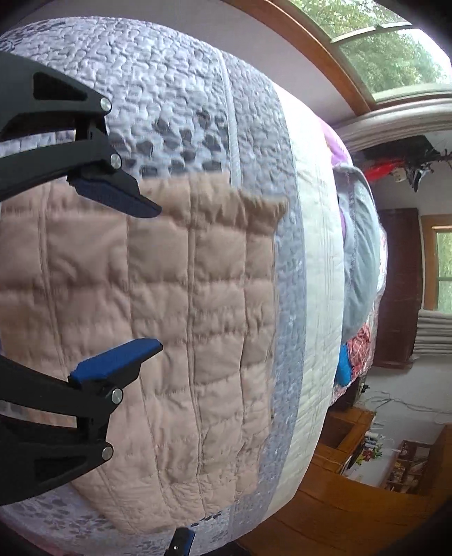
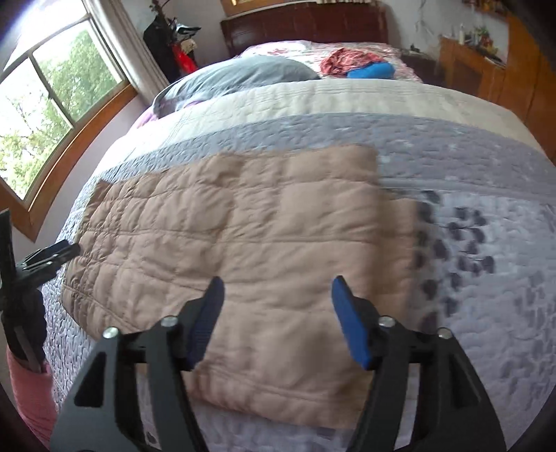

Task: Fold large clothes
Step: 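Move both open tools to the folded edge of the coat, then grasp the folded edge with both tools and fold it over the coat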

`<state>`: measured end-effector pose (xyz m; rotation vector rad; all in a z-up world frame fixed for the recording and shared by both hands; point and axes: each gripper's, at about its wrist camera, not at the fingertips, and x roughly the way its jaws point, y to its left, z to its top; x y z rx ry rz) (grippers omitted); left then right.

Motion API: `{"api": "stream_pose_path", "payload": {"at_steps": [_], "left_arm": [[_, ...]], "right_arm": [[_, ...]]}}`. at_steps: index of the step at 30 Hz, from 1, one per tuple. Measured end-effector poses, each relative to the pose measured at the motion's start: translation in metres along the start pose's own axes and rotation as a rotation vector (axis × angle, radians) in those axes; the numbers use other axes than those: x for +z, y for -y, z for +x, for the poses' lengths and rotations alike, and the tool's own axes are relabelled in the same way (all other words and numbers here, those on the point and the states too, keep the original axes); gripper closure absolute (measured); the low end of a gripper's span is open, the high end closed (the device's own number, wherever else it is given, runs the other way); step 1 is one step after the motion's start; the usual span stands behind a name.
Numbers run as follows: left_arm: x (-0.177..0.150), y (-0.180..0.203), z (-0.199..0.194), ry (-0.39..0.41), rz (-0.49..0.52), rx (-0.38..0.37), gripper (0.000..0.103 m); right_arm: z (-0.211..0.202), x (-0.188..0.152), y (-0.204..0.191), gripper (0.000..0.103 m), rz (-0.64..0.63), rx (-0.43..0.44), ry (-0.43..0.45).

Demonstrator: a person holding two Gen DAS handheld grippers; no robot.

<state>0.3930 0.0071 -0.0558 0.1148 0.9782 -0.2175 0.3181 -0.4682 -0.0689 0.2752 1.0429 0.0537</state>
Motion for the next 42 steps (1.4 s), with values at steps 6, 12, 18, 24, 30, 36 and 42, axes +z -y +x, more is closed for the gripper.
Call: {"api": "stream_pose_path", "payload": {"at_steps": [6,12,18,24,30,36,42], "left_arm": [[-0.009,-0.098,0.018,-0.079,-0.195,-0.144,0.025],[-0.021,-0.121,0.062,-0.153,-0.3,-0.392,0.023],[-0.019,-0.11,0.084,-0.151,-0.311,-0.486,0.015],[-0.006,-0.076,0.097,-0.213,-0.242,-0.596,0.022],[-0.002,-0.06,0.086,-0.184,-0.258,-0.577,0.072],[-0.006,-0.056,0.036,-0.098,-0.229,-0.573,0.084],[-0.034,-0.053,-0.043,-0.037,-0.186,-0.581,0.085]], "right_arm": [[0.003,-0.005,0.07,0.023,0.135,0.058,-0.063],[0.032,-0.009,0.094,0.021,0.242,0.228,-0.132],[0.056,-0.011,0.102,0.02,0.288,0.306,-0.16],[0.069,-0.01,0.09,0.054,0.279,0.356,-0.14],[0.052,-0.011,0.084,0.086,0.268,0.42,-0.123],[0.001,-0.013,0.062,0.088,0.213,0.433,-0.072],[-0.066,-0.037,0.045,0.088,0.151,0.447,-0.047]]}}
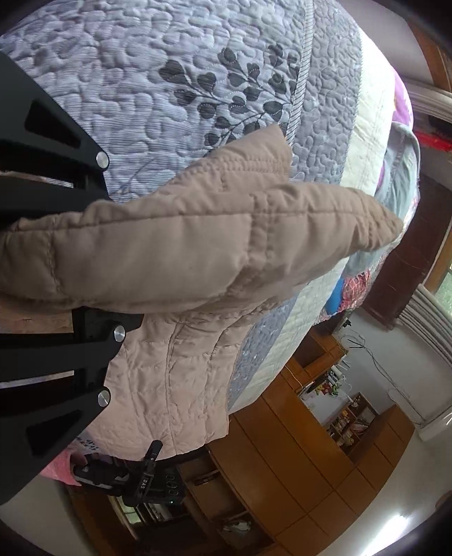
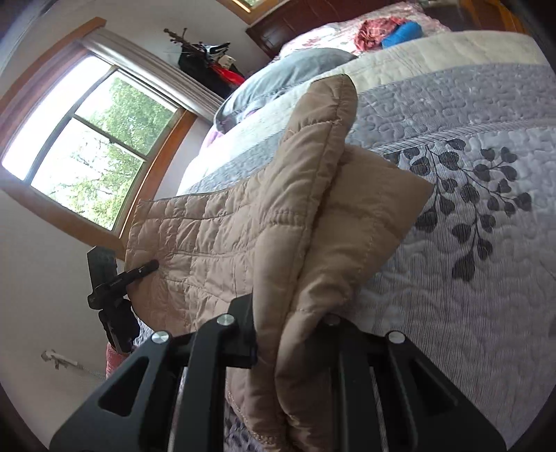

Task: Fold large clothes
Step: 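Grasp the folded edge with both tools and fold it over the coat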

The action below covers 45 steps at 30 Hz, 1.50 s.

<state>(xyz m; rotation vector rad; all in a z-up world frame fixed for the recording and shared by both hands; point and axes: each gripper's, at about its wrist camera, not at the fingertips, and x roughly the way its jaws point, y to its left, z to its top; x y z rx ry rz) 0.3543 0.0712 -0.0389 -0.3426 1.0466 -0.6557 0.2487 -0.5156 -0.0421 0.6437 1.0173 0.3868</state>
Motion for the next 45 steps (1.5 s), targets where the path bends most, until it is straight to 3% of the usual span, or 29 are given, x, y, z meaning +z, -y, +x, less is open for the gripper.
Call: {"api": "stream_pose_path", "payload": {"at_steps": [6,12,15,21,29,31,34,39,42,45], "left_arm": [[-0.054,0.021,-0.04,-0.024,0.018,0.031,0.085],[-0.111,0.008,-0.041,-0.064,0.008,0.071,0.082],[-0.126,-0.009,-0.028,-0.09,-0.013,0.14,0.073],[-0.134,-0.035,0.0,-0.095,-0.026,0.156,0.054],[-0.133,-0.045,0.01,-0.071,-0.018,0.128,0.053],[-0.132,-0.041,0.009,-0.071,-0.021,0.143,0.052],[-0.132,-0.031,0.002,-0.067,-0.022,0.222,0.045],[-0.138,-0.006,-0.029,-0.002,0.058,0.42,0.042],[-0.147,0.014,-0.055,0.079,0.104,0.554,0.042],[-0.159,0.026,-0.078,0.14,0.13,0.603,0.042]], "right_arm": [[-0.03,-0.045,-0.017,0.088,-0.045,0.0,-0.024],[-0.022,-0.096,-0.013,0.087,-0.038,-0.029,-0.088],[-0.009,-0.108,0.007,0.086,0.013,-0.054,-0.111],[0.016,-0.12,0.041,0.081,0.08,-0.092,-0.129],[0.025,-0.121,0.052,0.079,0.115,-0.069,-0.119],[0.023,-0.121,0.05,0.072,0.102,-0.089,-0.117],[0.016,-0.123,0.042,0.06,0.067,-0.169,-0.108],[-0.011,-0.13,0.019,0.061,-0.019,-0.317,-0.065],[-0.031,-0.137,-0.003,0.063,-0.08,-0.406,-0.012],[-0.042,-0.152,-0.029,0.067,-0.168,-0.434,0.019]]}}
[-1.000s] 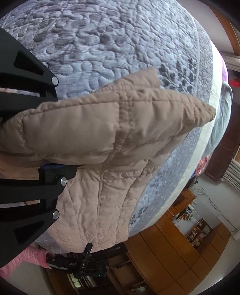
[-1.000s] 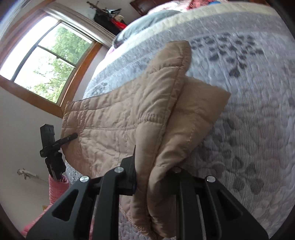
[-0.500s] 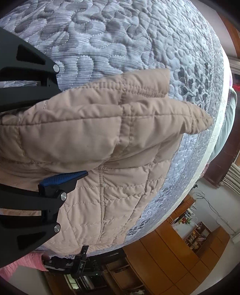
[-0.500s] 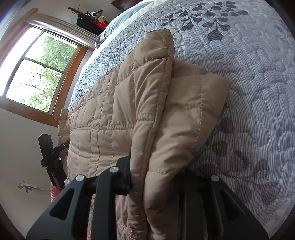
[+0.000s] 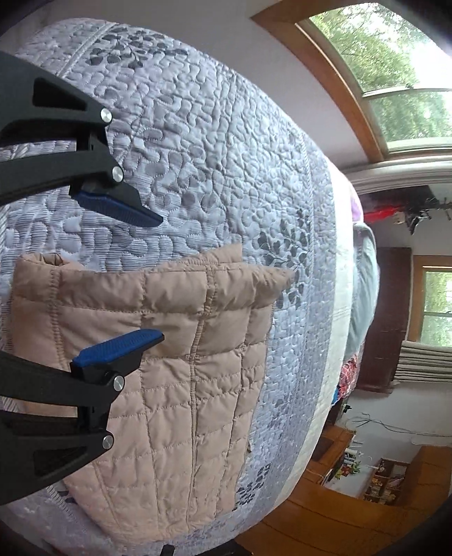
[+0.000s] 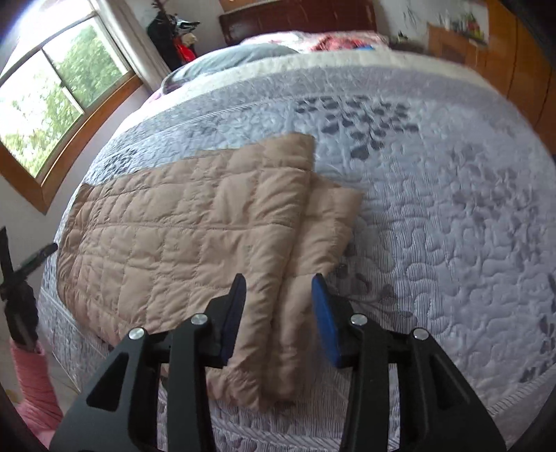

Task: Fold large clothes
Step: 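Grasp the folded edge with both tools and fold it over the coat, then open both tools and release the folded coat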

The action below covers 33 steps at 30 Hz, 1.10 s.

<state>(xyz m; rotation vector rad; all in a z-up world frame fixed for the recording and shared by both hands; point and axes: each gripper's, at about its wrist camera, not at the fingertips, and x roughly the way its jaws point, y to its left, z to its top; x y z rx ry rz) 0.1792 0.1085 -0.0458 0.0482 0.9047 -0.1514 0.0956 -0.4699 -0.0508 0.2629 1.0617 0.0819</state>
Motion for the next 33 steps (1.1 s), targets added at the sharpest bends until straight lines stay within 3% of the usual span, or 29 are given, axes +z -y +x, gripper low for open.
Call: {"api": "stream_pose_path", "payload": {"at_steps": [6,14,18,23,24,29,33], "left_arm": [[-0.024,0.034,-0.011,0.01,0.051,-0.068,0.041],[-0.048,0.05,0.036,-0.057,0.105,-0.044,0.039],[-0.052,0.046,0.046,-0.051,0.072,-0.068,0.039],[-0.053,0.047,0.039,-0.046,0.058,-0.044,0.039],[-0.053,0.046,0.035,-0.046,0.051,-0.039,0.039],[-0.059,0.032,0.002,-0.036,-0.04,-0.049,0.033],[-0.076,0.013,-0.02,-0.048,-0.179,-0.056,0.029]], "right_arm": [[0.011,-0.019,-0.031,0.082,-0.08,0.121,-0.081],[0.051,-0.039,-0.025,0.092,-0.052,0.062,-0.167],[0.06,-0.046,-0.024,0.092,-0.05,0.058,-0.147],[0.055,-0.042,-0.026,0.091,-0.043,0.052,-0.144],[0.05,-0.041,-0.028,0.087,-0.047,0.061,-0.14],[0.018,-0.042,-0.034,0.087,-0.094,0.075,-0.102],[0.014,-0.046,-0.035,0.087,-0.109,0.063,-0.127]]}}
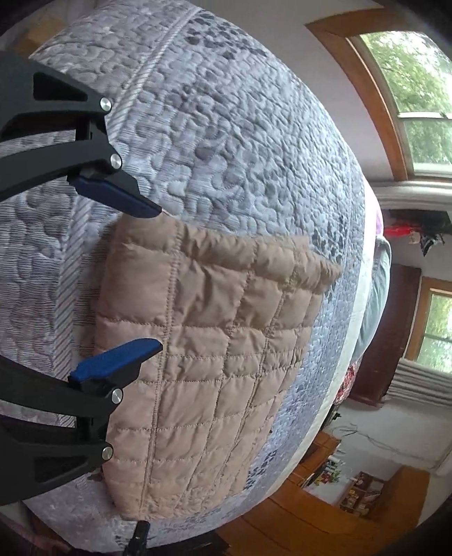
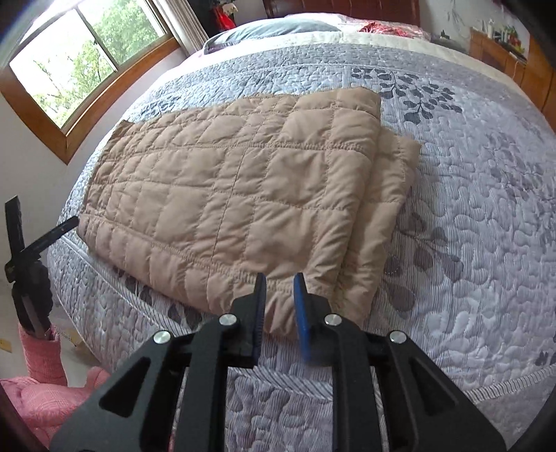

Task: Fold large clothes

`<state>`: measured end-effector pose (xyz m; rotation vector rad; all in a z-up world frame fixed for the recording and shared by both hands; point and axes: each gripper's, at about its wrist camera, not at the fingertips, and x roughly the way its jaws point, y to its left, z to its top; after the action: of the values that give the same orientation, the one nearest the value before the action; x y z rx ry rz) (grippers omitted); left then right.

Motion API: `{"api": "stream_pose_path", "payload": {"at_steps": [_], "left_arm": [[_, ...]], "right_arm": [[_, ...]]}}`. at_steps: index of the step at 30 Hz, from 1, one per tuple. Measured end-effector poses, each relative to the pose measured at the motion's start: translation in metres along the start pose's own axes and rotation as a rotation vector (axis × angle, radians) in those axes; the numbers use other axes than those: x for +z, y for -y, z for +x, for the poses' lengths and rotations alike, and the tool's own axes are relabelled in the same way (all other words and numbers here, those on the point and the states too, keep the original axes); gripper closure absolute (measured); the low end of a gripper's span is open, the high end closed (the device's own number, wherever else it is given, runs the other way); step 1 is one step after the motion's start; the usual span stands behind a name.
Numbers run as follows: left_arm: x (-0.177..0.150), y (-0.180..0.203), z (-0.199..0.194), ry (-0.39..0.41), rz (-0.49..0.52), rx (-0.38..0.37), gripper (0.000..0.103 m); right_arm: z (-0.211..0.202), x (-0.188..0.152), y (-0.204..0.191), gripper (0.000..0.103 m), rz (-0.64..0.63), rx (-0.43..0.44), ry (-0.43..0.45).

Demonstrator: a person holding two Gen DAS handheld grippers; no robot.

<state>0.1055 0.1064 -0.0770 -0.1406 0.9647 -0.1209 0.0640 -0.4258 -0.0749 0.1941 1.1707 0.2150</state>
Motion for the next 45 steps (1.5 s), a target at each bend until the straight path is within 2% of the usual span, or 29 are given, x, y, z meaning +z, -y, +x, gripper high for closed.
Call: {"api": "stream_pose_path", "payload": {"at_steps": [2,4,10,14,18,20,21,23,24,26,28,30,34,36,42,45], "left_arm": [[-0.009,-0.012,-0.002,-0.025,-0.079,-0.045,0.027],[-0.019,-0.023,0.001,-0.059,-0.174,-0.117,0.026],[-0.041,-0.043,0.031,-0.102,-0.421,-0.286,0.026],[-0.04,-0.05,0.043,-0.024,-0.54,-0.368,0.026],[-0.037,-0.059,0.059,0.041,-0.649,-0.39,0.028],[-0.035,-0.062,0.063,0.066,-0.679,-0.377,0.035],[-0.035,-0.063,0.065,0.071,-0.695,-0.371,0.049],[-0.036,-0.068,0.072,0.066,-0.743,-0.424,0.075],[-0.036,-0.07,0.072,0.067,-0.761,-0.45,0.08],[-0.034,-0.066,0.063,0.087,-0.739,-0.451,0.087],[-0.03,-0.059,0.053,0.117,-0.687,-0.431,0.089],[-0.025,-0.057,0.056,0.105,-0.669,-0.412,0.089],[-0.028,-0.065,0.088,0.017,-0.692,-0.416,0.088],[-0.029,-0.071,0.094,0.024,-0.677,-0.449,0.088],[-0.026,-0.072,0.094,0.029,-0.662,-0.469,0.089],[-0.024,-0.077,0.078,0.065,-0.602,-0.439,0.09]], "right_arm": [[0.006,-0.002,0.003,0.086,0.005,-0.014,-0.023],[0.012,-0.003,0.007,0.091,0.013,-0.016,-0.036],[0.029,-0.005,0.019,0.092,0.045,0.025,-0.065],[0.03,-0.005,0.02,0.092,0.042,0.028,-0.065],[0.032,-0.005,0.018,0.092,0.032,0.02,-0.066],[0.034,-0.004,0.019,0.092,0.03,0.021,-0.067],[0.035,-0.003,0.019,0.092,0.034,0.024,-0.069],[0.036,-0.002,0.02,0.092,0.038,0.028,-0.073],[0.036,-0.002,0.021,0.092,0.041,0.03,-0.076],[0.036,-0.001,0.02,0.092,0.044,0.029,-0.08],[0.037,0.0,0.02,0.092,0.042,0.025,-0.084],[0.039,0.002,0.022,0.092,0.047,0.027,-0.088],[0.042,0.002,0.026,0.092,0.062,0.047,-0.089],[0.044,0.003,0.026,0.092,0.064,0.047,-0.088],[0.048,0.004,0.024,0.092,0.065,0.035,-0.08],[0.047,0.002,0.028,0.092,0.088,0.056,-0.077]]}}
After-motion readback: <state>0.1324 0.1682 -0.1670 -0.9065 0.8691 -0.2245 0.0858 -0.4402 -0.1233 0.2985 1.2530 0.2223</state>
